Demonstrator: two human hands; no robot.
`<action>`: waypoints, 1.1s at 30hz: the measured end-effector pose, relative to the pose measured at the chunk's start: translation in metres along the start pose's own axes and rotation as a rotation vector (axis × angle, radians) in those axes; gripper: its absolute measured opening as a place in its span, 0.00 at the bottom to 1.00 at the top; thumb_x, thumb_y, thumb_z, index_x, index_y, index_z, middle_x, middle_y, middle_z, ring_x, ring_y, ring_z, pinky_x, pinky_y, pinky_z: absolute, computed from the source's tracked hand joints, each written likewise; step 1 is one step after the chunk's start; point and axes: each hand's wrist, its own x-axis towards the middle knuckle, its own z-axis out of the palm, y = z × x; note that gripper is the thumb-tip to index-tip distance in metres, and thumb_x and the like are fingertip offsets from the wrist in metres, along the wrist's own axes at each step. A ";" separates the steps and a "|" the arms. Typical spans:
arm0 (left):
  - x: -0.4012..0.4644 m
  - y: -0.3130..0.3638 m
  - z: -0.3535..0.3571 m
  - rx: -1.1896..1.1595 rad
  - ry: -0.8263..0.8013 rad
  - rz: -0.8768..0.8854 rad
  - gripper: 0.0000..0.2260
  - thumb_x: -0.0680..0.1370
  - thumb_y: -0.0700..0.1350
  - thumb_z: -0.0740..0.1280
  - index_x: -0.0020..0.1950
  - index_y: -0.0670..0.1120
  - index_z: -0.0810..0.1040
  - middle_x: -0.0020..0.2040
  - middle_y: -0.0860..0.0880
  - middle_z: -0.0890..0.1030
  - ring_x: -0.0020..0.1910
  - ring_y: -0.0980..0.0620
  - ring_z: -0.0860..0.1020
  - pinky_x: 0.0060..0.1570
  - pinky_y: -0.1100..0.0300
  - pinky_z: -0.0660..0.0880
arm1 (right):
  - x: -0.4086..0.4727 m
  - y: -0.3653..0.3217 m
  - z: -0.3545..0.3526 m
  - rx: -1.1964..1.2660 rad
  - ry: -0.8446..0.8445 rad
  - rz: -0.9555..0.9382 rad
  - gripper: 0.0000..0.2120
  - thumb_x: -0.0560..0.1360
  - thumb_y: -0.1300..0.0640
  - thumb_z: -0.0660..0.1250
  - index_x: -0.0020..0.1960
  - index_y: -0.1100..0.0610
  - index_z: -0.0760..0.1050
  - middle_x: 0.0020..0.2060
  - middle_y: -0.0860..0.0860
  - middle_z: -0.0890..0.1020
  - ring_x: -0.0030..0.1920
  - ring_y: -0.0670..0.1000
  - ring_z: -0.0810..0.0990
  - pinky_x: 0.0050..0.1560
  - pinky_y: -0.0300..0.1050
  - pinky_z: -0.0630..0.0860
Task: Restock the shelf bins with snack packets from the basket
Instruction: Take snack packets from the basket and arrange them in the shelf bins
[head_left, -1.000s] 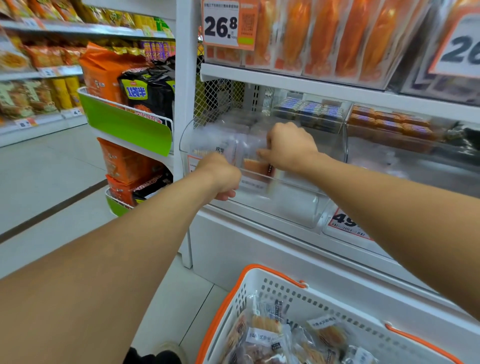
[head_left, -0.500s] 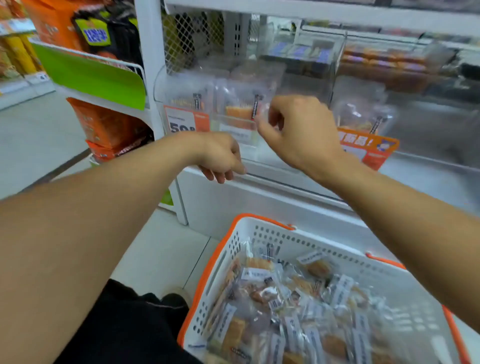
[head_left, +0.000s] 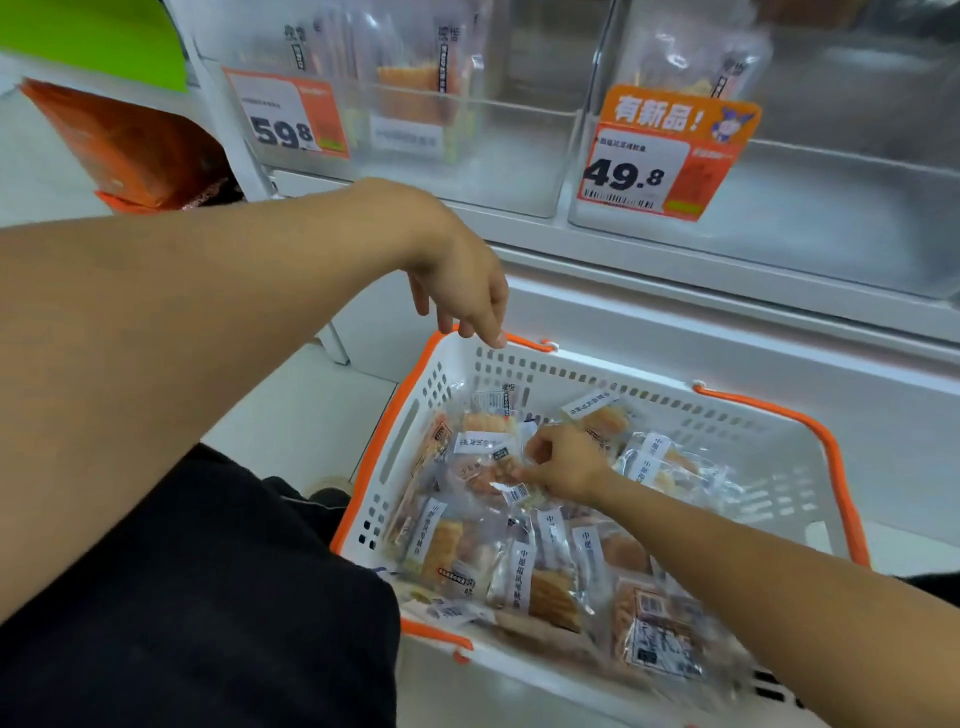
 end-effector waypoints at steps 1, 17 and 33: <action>0.000 0.001 -0.001 0.010 0.000 0.006 0.13 0.79 0.58 0.65 0.59 0.53 0.75 0.49 0.53 0.79 0.48 0.54 0.80 0.49 0.56 0.76 | -0.002 -0.001 0.002 0.051 -0.023 0.013 0.17 0.72 0.56 0.77 0.32 0.57 0.71 0.28 0.51 0.75 0.28 0.46 0.72 0.31 0.39 0.71; -0.039 -0.013 -0.030 -0.536 0.123 0.130 0.54 0.61 0.51 0.82 0.78 0.61 0.52 0.71 0.53 0.66 0.66 0.48 0.72 0.59 0.49 0.77 | -0.065 -0.156 -0.187 0.734 0.215 -0.244 0.06 0.77 0.68 0.65 0.44 0.59 0.73 0.34 0.58 0.76 0.32 0.55 0.79 0.26 0.43 0.79; -0.056 -0.030 -0.053 -1.864 0.505 0.601 0.13 0.80 0.34 0.63 0.64 0.39 0.77 0.60 0.42 0.82 0.54 0.45 0.83 0.48 0.59 0.82 | -0.064 -0.225 -0.233 0.647 0.533 -0.361 0.24 0.69 0.47 0.78 0.61 0.54 0.75 0.54 0.48 0.81 0.55 0.48 0.81 0.54 0.47 0.80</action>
